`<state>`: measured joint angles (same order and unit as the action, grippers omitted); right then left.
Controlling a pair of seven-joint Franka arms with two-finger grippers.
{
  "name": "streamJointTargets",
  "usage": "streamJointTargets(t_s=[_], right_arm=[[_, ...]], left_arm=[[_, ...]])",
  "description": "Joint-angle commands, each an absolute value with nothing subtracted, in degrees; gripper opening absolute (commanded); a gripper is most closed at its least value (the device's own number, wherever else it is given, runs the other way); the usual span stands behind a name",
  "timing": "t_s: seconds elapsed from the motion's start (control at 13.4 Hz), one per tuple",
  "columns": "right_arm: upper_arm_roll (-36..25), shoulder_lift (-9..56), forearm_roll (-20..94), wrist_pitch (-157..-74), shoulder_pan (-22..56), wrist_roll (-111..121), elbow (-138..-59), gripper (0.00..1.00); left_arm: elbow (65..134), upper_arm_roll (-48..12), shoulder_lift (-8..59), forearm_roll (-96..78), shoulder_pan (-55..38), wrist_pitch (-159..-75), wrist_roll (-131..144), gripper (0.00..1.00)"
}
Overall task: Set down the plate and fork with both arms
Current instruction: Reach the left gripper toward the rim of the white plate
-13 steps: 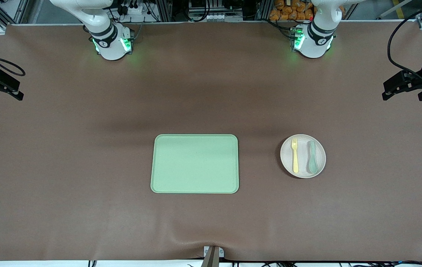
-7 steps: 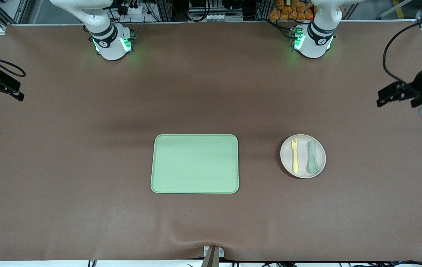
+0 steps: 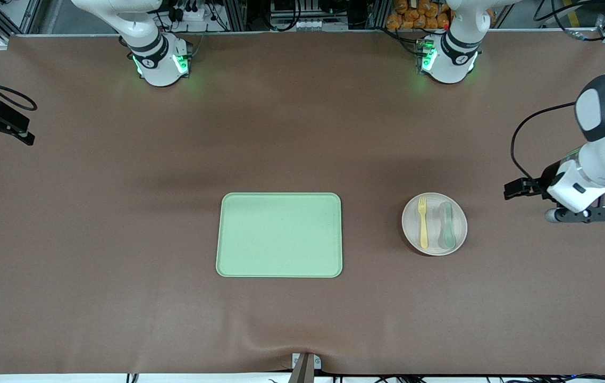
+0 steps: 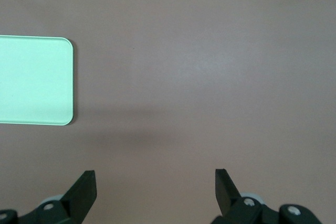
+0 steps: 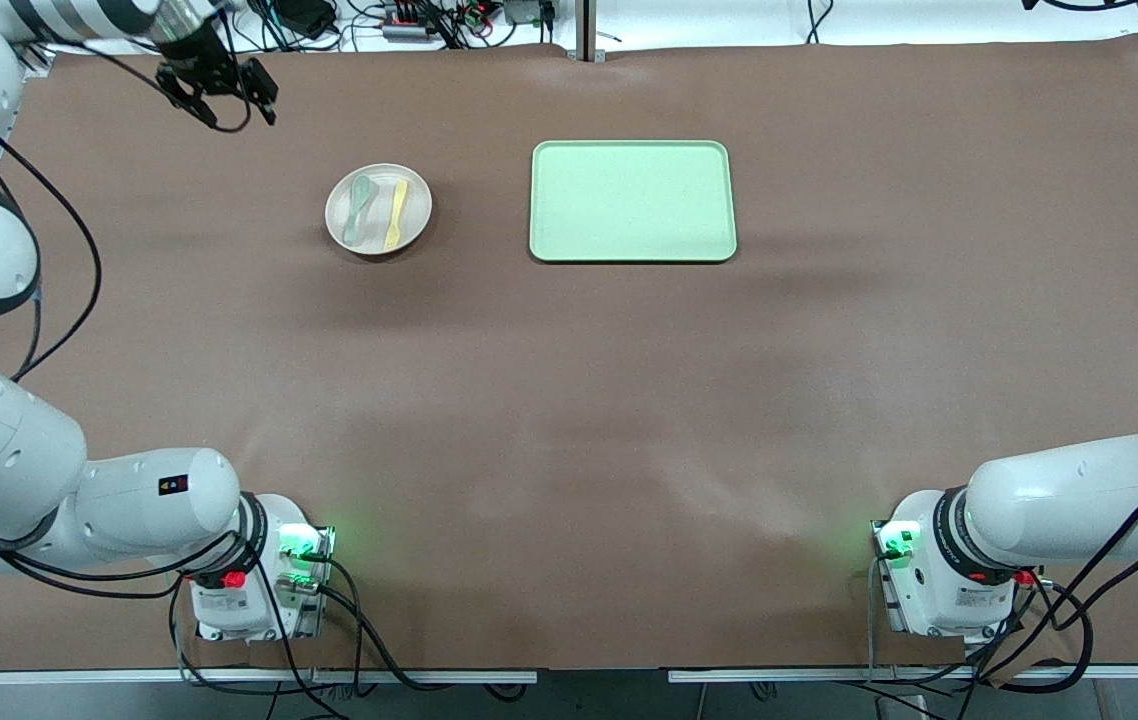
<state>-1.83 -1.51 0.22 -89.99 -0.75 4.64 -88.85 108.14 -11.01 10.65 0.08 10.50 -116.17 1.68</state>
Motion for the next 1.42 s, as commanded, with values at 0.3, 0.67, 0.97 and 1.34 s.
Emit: streamJointTargets(t_s=[0.3,0.67,0.97,1.34], right_arm=[[-0.88,-1.23,1.23,-89.38,-2.37,5.27,-87.98,1.00],[-0.97,-1.23,1.23,-89.38,-2.46,5.27,-88.07,1.00],[-0.97,-1.23,1.23,-89.38,-2.46,5.27,-87.98,1.00],[-0.97,-1.14,1.23,-89.38,-2.64,5.27,-87.98,1.00]], left_arm=[[117.16,-11.69,16.16,-5.33,11.16,-128.39,2.46,0.85],[116.72,-11.60,24.07,-6.33,11.34,-136.47,2.55,0.67],[115.32,-11.69,26.63,-9.75,11.69,-138.08,2.55,0.56],[112.94,-11.69,29.88,-13.61,10.64,-139.21,2.55,0.50]])
